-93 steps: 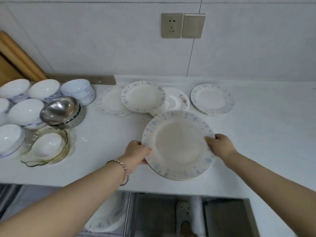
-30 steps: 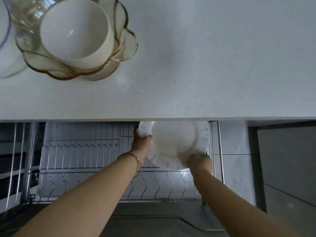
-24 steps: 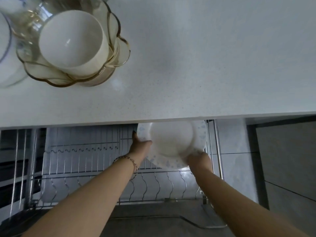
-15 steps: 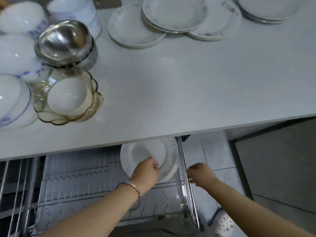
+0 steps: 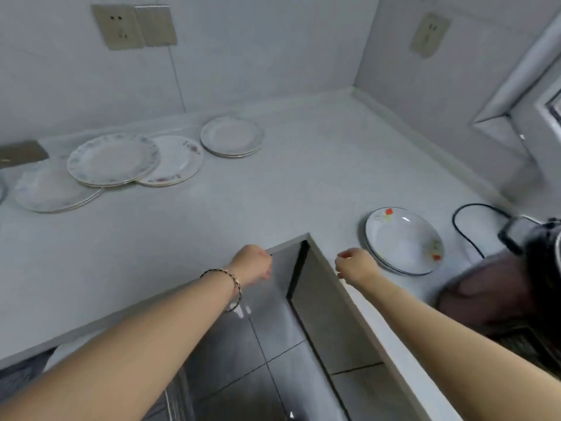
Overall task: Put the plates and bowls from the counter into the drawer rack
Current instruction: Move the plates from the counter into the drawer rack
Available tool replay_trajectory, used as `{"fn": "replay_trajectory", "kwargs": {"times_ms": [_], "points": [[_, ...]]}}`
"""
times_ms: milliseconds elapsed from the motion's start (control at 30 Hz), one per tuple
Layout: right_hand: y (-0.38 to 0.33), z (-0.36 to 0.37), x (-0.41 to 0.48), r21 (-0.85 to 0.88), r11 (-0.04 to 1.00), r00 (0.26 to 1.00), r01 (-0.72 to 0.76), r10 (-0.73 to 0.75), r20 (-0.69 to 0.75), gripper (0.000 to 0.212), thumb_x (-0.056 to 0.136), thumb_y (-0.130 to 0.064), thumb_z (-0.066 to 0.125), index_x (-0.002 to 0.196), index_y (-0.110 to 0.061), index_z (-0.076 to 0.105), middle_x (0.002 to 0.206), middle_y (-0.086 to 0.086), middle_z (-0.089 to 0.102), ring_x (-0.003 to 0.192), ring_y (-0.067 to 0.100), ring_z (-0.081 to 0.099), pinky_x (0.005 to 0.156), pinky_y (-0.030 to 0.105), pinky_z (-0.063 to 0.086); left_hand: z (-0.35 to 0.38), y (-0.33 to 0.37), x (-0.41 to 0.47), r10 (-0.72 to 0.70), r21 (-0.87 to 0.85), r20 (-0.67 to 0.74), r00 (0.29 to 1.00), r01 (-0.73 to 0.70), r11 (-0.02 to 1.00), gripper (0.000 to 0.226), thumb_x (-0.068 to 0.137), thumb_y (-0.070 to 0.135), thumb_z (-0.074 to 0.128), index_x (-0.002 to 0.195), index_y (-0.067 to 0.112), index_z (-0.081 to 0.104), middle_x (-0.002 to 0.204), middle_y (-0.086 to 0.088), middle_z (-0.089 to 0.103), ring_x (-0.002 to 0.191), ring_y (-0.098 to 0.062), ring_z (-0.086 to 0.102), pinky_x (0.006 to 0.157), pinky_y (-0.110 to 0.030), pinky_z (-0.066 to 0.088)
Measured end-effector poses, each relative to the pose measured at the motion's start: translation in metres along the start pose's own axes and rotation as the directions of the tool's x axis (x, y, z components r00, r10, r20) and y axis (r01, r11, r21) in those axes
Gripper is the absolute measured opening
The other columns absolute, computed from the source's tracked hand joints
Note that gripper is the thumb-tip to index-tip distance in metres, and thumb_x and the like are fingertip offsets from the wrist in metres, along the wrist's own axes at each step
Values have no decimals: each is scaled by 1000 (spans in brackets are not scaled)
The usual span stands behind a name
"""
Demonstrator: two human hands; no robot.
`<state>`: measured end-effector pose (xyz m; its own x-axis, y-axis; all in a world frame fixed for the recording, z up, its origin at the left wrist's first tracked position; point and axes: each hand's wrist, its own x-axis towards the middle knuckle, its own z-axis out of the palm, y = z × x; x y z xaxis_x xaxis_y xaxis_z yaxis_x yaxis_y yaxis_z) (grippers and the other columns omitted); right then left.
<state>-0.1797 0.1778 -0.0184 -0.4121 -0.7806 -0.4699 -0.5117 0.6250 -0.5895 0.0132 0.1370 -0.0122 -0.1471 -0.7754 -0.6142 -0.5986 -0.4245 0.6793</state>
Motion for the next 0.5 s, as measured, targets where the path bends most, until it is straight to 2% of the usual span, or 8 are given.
{"fn": "replay_trajectory", "kwargs": {"times_ms": [67,133,167,233,300,367,433,500], "points": [[16,-27,12,94,994,994,-56,64,-92,20,82,-6,45,81,5,62,77,14,55,77,38,60,70,32,46,25,29,8,9,-7,40,999,-8,1000,20,93,9,40,78,15,52,70,1,55,60,-9,54,55,-21,38],[31,-47,22,146,979,974,-140,163,-160,20,83,-6,44,63,-4,42,67,11,45,55,28,41,52,25,33,49,53,17,1,-12,92,996,0,1000,22,94,9,39,76,17,49,71,1,54,60,-9,53,55,-21,38],[40,-54,30,205,958,956,-202,239,-171,23,84,-7,43,62,-7,36,65,9,40,54,23,35,47,25,25,61,64,23,7,-14,128,992,-6,1000,26,94,8,38,71,19,46,69,0,51,58,-9,50,54,-20,36],[56,-64,47,295,896,910,-332,387,-151,10,86,-9,43,77,-4,43,77,12,46,63,26,43,50,24,28,83,84,39,4,-7,202,979,-3,1000,32,93,4,36,65,20,37,66,-1,43,56,-12,42,51,-21,28],[71,-68,67,361,827,854,-431,503,-132,19,86,-12,45,100,-1,51,100,19,56,80,32,57,62,24,38,103,101,60,-20,9,256,967,18,1000,27,91,0,37,70,17,40,68,-3,37,57,-13,40,50,-21,26],[83,-72,84,373,771,793,-516,595,-134,34,85,-13,45,115,1,53,124,18,58,108,34,60,74,26,38,118,117,83,-34,40,277,960,24,999,15,89,2,41,100,9,49,77,-5,40,63,-19,50,49,-20,31],[92,-76,104,300,764,772,-571,624,-121,41,90,-6,41,129,-1,48,135,17,52,123,33,52,84,28,41,133,132,110,-54,53,342,938,39,998,42,89,5,43,130,12,37,84,-5,44,70,-21,52,52,-20,35],[98,-81,119,293,735,734,-611,665,-136,41,94,-3,39,135,-2,42,140,17,48,128,32,48,85,28,46,145,144,136,-73,58,396,915,54,997,58,90,10,47,143,13,24,82,-3,46,64,-15,52,55,-21,40]]}}
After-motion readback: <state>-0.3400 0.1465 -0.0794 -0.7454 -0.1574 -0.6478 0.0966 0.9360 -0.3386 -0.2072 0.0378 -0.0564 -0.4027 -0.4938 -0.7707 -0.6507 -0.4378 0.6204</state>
